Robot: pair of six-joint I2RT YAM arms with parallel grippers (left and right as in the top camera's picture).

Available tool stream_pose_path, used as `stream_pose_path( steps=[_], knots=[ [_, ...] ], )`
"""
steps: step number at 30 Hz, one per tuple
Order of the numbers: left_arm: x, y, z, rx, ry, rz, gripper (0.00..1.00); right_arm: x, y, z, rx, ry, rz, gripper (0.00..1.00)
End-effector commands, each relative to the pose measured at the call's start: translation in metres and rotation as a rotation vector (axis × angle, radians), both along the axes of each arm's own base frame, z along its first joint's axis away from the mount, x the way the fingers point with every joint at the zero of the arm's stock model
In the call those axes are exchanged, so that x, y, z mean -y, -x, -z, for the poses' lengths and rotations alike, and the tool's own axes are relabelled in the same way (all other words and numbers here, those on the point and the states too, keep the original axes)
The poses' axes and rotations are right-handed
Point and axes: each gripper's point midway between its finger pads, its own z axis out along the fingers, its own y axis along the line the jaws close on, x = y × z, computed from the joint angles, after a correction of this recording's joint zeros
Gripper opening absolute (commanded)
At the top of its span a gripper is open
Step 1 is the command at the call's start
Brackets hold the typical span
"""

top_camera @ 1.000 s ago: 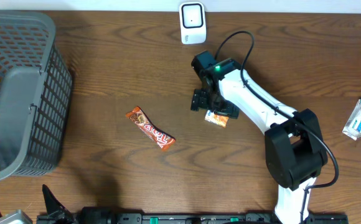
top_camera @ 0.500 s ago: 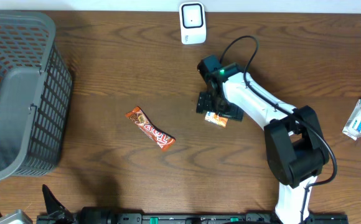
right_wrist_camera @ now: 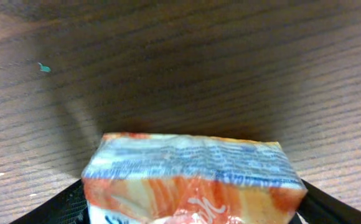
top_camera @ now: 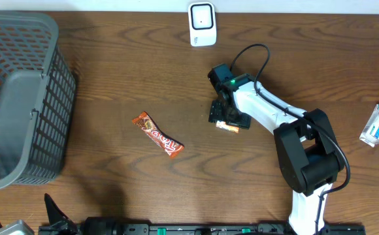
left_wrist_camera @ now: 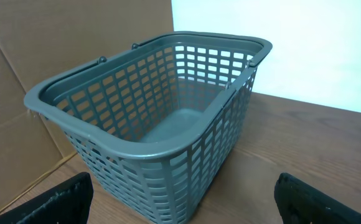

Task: Scan the item barcode
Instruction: 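Lift the orange snack pack off the table with the right gripper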

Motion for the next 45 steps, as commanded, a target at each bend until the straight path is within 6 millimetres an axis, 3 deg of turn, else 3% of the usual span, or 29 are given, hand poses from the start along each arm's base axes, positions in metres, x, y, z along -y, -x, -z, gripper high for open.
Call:
stream_pose_path(
  steps=[1, 7, 17, 19, 21, 24, 29, 36, 45],
  knots=[
    [-0.001, 0.002, 0.0, 0.0, -0.015, -0.004, 0.93, 0.007, 0.0, 0.005, -0.004, 0.018, -0.001, 0.76],
    [-0.001, 0.002, 0.0, 0.0, -0.015, -0.004, 0.93, 0.012, 0.004, -0.004, -0.049, 0.019, -0.047, 0.75],
    [-0.001, 0.002, 0.0, 0.0, -0.015, -0.004, 0.93, 0.001, 0.018, -0.049, -0.206, -0.133, -0.141, 0.75],
    [-0.001, 0.002, 0.0, 0.0, -0.016, -0.004, 0.93, 0.002, 0.014, -0.05, -0.192, -0.137, -0.171, 0.82],
    [-0.001, 0.002, 0.0, 0.0, -0.015, -0.004, 0.93, 0.01, 0.007, -0.049, -0.166, -0.099, -0.194, 0.91],
    [-0.001, 0.002, 0.0, 0.0, -0.015, -0.004, 0.93, 0.033, 0.0, -0.044, -0.125, 0.046, -0.207, 0.93],
    [-0.001, 0.002, 0.0, 0.0, -0.015, -0.004, 0.93, 0.038, 0.008, -0.022, -0.133, 0.073, -0.257, 0.98],
    [-0.001, 0.002, 0.0, 0.0, -0.015, -0.004, 0.93, 0.024, 0.016, 0.0, -0.128, -0.006, -0.262, 0.97],
    [-0.001, 0.002, 0.0, 0.0, -0.016, -0.004, 0.93, 0.013, 0.017, 0.002, -0.113, -0.009, -0.292, 0.94]
  ],
)
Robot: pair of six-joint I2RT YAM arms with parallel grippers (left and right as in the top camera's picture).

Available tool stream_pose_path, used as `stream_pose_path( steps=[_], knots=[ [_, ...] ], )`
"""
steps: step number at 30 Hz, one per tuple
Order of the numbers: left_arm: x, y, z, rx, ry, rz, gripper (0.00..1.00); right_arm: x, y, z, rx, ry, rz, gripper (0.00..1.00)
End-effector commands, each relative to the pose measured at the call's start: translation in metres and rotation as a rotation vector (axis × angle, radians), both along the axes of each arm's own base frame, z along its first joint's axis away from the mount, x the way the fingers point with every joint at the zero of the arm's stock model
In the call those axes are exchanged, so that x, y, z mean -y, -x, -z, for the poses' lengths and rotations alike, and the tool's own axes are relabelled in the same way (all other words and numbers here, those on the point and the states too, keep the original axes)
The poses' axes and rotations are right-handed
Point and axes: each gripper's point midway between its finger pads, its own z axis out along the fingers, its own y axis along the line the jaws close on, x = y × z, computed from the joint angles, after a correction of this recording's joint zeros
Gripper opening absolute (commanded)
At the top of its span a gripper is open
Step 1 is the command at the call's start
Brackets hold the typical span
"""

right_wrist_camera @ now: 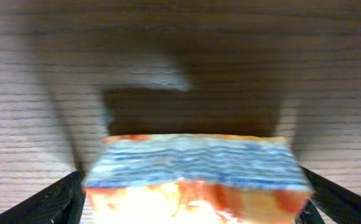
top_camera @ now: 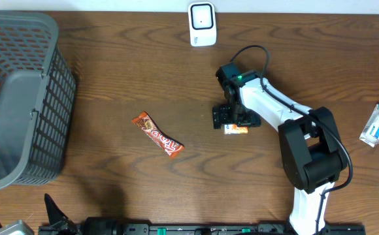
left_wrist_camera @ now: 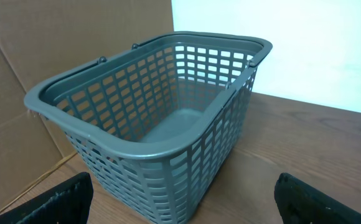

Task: Scan the item barcode
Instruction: 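Lift the orange snack pack off the table with the right gripper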

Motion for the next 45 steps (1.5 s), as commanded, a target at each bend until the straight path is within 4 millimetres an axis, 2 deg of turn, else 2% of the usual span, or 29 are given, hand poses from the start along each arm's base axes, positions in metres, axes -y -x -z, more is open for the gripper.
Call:
stream_pose_path(
  steps=[1, 15, 22, 29, 34, 37, 45],
  knots=[
    [-0.001, 0.002, 0.0, 0.0, -0.016, -0.004, 0.93, -0.003, 0.004, 0.003, -0.006, 0.0, -0.023, 0.94],
    [-0.001, 0.002, 0.0, 0.0, -0.015, -0.004, 0.93, 0.004, 0.006, 0.005, -0.013, 0.031, -0.024, 0.67],
    [-0.001, 0.002, 0.0, 0.0, -0.015, -0.004, 0.93, -0.001, 0.023, -0.001, -0.109, -0.029, -0.001, 0.59],
    [-0.001, 0.002, 0.0, 0.0, -0.015, -0.004, 0.93, -0.02, 0.037, -0.026, -0.24, -0.191, 0.054, 0.6],
    [-0.001, 0.002, 0.0, 0.0, -0.015, -0.004, 0.93, -0.027, 0.044, -0.045, -0.322, -0.294, 0.1, 0.61],
    [-0.001, 0.002, 0.0, 0.0, -0.016, -0.004, 0.93, -0.035, 0.051, -0.056, -0.385, -0.405, 0.107, 0.61],
    [-0.001, 0.002, 0.0, 0.0, -0.015, -0.004, 0.93, -0.033, 0.061, -0.071, -0.475, -0.488, 0.157, 0.62]
  ],
)
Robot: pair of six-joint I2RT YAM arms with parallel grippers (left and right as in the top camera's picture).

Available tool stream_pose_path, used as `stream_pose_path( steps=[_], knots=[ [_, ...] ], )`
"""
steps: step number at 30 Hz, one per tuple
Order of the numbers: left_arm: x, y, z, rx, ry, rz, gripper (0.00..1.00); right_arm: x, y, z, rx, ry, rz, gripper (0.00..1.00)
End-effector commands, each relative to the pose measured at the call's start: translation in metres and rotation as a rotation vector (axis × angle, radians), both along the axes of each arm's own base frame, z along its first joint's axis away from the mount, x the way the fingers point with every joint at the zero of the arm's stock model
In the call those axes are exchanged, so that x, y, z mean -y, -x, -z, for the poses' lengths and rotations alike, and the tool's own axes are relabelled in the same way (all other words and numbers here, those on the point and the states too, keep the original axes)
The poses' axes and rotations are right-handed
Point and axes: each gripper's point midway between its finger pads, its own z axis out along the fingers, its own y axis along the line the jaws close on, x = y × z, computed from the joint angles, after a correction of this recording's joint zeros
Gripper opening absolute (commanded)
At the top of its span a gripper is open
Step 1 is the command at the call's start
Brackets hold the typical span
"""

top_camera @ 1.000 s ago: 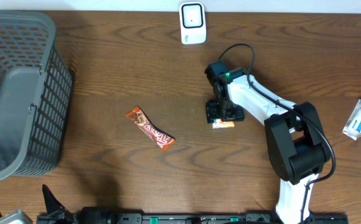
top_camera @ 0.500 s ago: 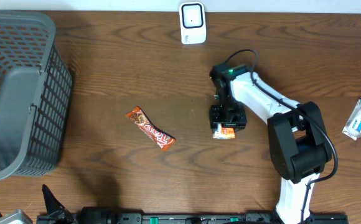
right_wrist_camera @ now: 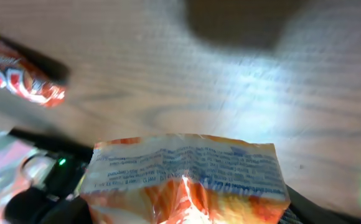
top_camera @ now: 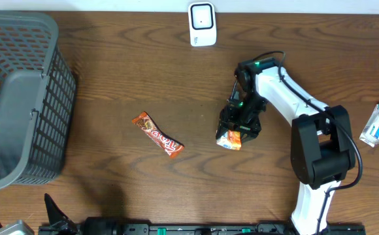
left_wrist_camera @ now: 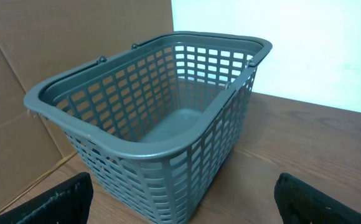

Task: Scan the item barcode
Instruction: 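Lift the orange snack pack off the table with the right gripper, then carry the snack pack with the right gripper up to the white scanner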

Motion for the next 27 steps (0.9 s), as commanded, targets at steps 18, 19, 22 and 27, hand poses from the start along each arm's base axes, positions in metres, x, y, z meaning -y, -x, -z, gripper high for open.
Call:
stream_pose_path(
  steps=[18, 19, 22, 27],
  knots=[
    [-0.001, 0.002, 0.0, 0.0, -0.016, -0.004, 0.93, -0.012, -0.014, -0.01, 0.051, -0.141, -0.005, 0.62],
    [-0.001, 0.002, 0.0, 0.0, -0.015, -0.004, 0.94, -0.013, -0.024, -0.006, 0.098, -0.148, -0.01, 0.62],
    [-0.001, 0.002, 0.0, 0.0, -0.015, -0.004, 0.93, -0.02, -0.051, 0.0, 0.227, -0.173, -0.015, 0.62],
    [-0.001, 0.002, 0.0, 0.0, -0.015, -0.004, 0.93, -0.033, -0.101, 0.001, 0.43, -0.213, 0.028, 0.59]
  ],
)
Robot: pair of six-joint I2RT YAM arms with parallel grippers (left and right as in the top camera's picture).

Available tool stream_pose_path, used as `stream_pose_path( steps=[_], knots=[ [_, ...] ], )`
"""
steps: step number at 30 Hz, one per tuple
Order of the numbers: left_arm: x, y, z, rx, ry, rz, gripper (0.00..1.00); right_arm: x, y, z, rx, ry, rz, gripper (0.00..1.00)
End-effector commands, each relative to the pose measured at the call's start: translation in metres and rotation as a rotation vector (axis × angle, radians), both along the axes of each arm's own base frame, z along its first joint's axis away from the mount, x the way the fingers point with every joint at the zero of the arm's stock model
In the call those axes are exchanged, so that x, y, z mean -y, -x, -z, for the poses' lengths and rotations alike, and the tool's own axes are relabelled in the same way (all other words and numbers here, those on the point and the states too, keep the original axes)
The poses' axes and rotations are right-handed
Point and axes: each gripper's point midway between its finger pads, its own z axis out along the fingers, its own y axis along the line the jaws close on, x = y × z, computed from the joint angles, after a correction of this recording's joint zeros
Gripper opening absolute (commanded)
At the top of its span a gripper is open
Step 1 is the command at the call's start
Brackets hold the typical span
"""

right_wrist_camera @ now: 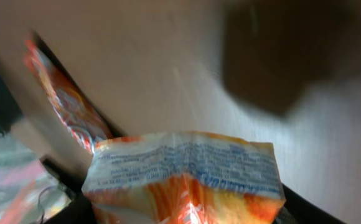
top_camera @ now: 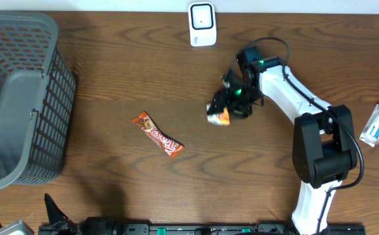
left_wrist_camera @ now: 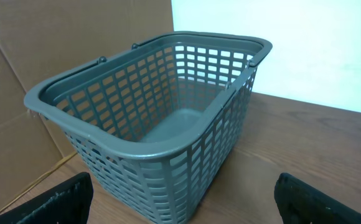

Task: Scan the item barcode
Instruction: 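Carry the snack pack with the right gripper up to the white scanner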

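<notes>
My right gripper (top_camera: 223, 109) is shut on a small orange and white snack packet (top_camera: 219, 116), held above the table's middle, below the white barcode scanner (top_camera: 202, 24) at the back edge. In the right wrist view the orange packet (right_wrist_camera: 183, 177) fills the space between the fingers, its blue print facing the camera. My left gripper (left_wrist_camera: 183, 199) is open, low near the table's front left, facing the grey basket (left_wrist_camera: 149, 118).
A red-orange candy bar wrapper (top_camera: 157, 135) lies on the table left of centre. The grey basket (top_camera: 19, 98) stands at the far left. A white and blue box (top_camera: 377, 124) lies at the right edge.
My right gripper has carried the orange packet back and a little left, closer to the scanner, and its wrist has turned. The left arm is unchanged.
The right gripper was down over the orange packet on the table, shut around it. Then it was still low there, shifted slightly right. Later it held the packet lifted and tilted nearer the front, and now holds it further back toward the scanner.
</notes>
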Motion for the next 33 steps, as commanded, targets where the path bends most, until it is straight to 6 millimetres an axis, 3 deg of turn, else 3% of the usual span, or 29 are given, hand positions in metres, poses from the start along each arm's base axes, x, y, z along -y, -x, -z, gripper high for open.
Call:
stream_pose_path(
  steps=[1, 8, 13, 18, 19, 20, 24, 25, 33],
  knots=[
    [-0.001, 0.002, 0.0, 0.0, -0.016, -0.004, 0.93, -0.01, -0.039, -0.012, 0.139, -0.043, 0.04, 0.59],
    [-0.001, 0.002, 0.0, 0.0, -0.015, -0.004, 0.93, -0.018, -0.117, -0.058, 0.48, -0.046, 0.079, 0.58],
    [-0.001, 0.002, 0.0, 0.0, -0.015, -0.004, 0.93, -0.014, -0.173, -0.095, 0.752, 0.009, 0.15, 0.58],
    [-0.001, 0.002, 0.0, 0.0, -0.015, -0.004, 0.93, -0.016, -0.211, -0.122, 0.953, -0.001, 0.213, 0.59],
    [-0.001, 0.002, 0.0, 0.0, -0.016, -0.004, 0.93, -0.016, -0.216, -0.123, 0.976, -0.002, 0.22, 0.58],
    [-0.001, 0.002, 0.0, 0.0, -0.015, -0.004, 0.93, -0.018, -0.236, -0.127, 1.06, -0.007, 0.258, 0.58],
    [-0.001, 0.002, 0.0, 0.0, -0.016, -0.004, 0.93, -0.022, -0.265, -0.123, 1.132, 0.004, 0.298, 0.56],
    [-0.001, 0.002, 0.0, 0.0, -0.016, -0.004, 0.93, -0.023, -0.279, -0.12, 1.154, 0.023, 0.317, 0.55],
    [-0.001, 0.002, 0.0, 0.0, -0.016, -0.004, 0.93, -0.038, -0.331, -0.085, 1.185, 0.093, 0.333, 0.53]
  ],
)
